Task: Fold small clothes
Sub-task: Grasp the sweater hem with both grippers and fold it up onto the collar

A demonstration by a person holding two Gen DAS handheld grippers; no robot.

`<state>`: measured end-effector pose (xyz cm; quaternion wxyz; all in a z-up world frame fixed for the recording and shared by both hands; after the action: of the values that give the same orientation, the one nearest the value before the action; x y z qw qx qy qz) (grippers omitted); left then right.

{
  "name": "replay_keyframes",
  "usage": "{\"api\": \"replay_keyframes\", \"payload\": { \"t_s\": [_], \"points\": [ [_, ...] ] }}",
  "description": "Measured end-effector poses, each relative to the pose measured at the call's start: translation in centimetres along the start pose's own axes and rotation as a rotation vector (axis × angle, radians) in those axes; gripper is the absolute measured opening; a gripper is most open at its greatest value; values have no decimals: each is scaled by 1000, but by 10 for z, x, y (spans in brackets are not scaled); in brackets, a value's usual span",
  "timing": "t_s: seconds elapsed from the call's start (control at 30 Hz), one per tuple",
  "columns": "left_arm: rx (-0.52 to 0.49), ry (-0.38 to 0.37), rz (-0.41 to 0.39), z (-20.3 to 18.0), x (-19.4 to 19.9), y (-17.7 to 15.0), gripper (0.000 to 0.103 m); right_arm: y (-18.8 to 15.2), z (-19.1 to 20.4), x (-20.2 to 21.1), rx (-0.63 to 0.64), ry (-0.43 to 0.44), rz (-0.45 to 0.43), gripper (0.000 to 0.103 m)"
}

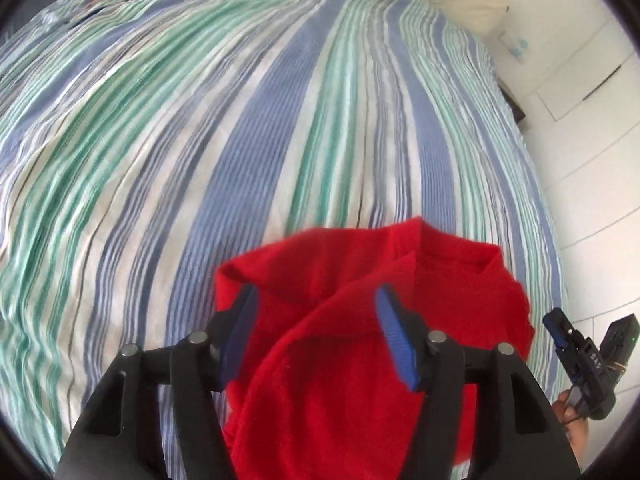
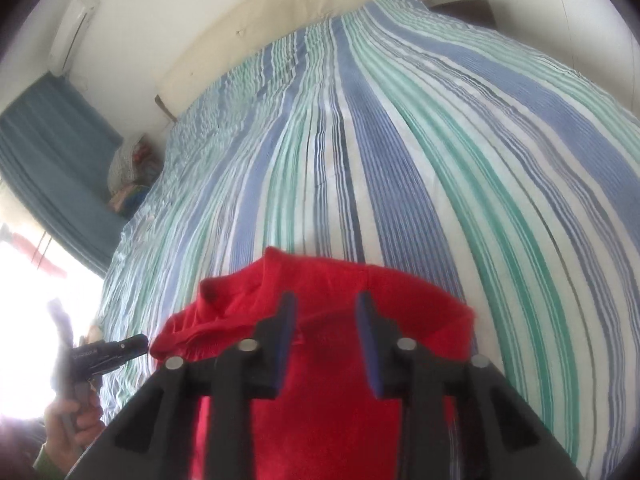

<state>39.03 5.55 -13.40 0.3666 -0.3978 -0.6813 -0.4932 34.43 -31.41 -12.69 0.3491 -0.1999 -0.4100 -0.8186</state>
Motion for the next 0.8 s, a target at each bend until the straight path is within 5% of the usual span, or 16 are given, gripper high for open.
{"api": "replay_keyframes", "payload": {
  "t_s": [0.17,0.23,0.37,0.47,0.67,0.8],
  "points": [
    [-127,-78,-85,-11,26,-38,79,-27,29,11,134,72,38,37],
    [-231,-118,-17,-31,15,-63,88,-58,48,7,249,108,134,36],
    [-390,-2,76,-50,-25,-84,82,-115,37,-8,360,11,270,37],
    [-330,-18,95,-53,-42,-60,82,-125,18,-5,306,-6,250,37],
    [-50,13,-10,-28,-40,26,82,-125,3,2,216,-6,209,37],
    [-11,-14,-36,-8,-14,25,83,-124,1,6,203,-18,203,37]
  ]
}}
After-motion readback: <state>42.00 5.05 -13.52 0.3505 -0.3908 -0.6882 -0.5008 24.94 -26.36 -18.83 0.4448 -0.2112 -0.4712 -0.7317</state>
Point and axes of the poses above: each gripper's, at about its wrist camera, not at the fingertips, and x roughly against the way its jaws point, z to its left, y to its top, the point moved 7 cm from there along -x, roughly the way its jaws point, and after that the axes turned 8 degrees about y, right-handed, at the moved point
